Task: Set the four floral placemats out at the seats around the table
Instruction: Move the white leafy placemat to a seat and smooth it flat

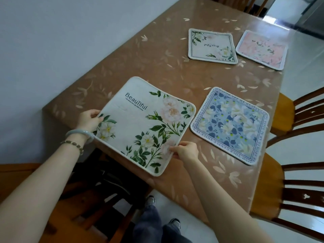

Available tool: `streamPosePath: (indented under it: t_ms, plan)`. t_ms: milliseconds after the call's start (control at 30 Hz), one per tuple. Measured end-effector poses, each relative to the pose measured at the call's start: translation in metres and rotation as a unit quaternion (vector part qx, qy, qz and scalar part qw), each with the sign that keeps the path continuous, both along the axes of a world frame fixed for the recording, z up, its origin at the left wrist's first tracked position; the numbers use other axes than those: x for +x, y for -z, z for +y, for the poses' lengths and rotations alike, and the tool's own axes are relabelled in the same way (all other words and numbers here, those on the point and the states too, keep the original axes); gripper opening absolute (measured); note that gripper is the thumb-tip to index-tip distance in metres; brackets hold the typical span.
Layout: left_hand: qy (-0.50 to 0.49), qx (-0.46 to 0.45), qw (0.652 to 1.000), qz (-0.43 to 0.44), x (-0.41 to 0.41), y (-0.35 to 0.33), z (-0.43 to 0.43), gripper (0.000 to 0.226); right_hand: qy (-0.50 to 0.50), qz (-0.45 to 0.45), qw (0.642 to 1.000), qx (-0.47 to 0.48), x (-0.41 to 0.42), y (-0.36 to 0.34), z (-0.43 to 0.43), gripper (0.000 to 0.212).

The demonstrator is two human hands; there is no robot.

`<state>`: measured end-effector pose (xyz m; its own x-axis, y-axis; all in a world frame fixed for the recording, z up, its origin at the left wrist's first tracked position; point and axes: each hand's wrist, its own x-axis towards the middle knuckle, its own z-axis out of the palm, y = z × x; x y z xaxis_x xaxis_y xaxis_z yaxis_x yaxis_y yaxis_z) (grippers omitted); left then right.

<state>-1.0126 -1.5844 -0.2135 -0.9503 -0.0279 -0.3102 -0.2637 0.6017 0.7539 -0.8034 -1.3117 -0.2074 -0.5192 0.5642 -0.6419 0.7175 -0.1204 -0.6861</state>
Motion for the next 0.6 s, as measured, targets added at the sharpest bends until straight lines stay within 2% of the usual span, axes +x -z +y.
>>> streamPosePath:
  t_ms: [300, 600]
  plan:
    - [0.043, -0.020, 0.998, -0.041, -0.025, 0.040, -0.005, 0.015, 0.016, -0.070, 0.997, 0.016, -0.019, 0.034, -0.015, 0.021]
    - [0.078, -0.071, 0.994, -0.013, -0.021, 0.060, -0.015, 0.015, -0.022, -0.100, 0.994, 0.041, -0.014, 0.050, -0.023, 0.017]
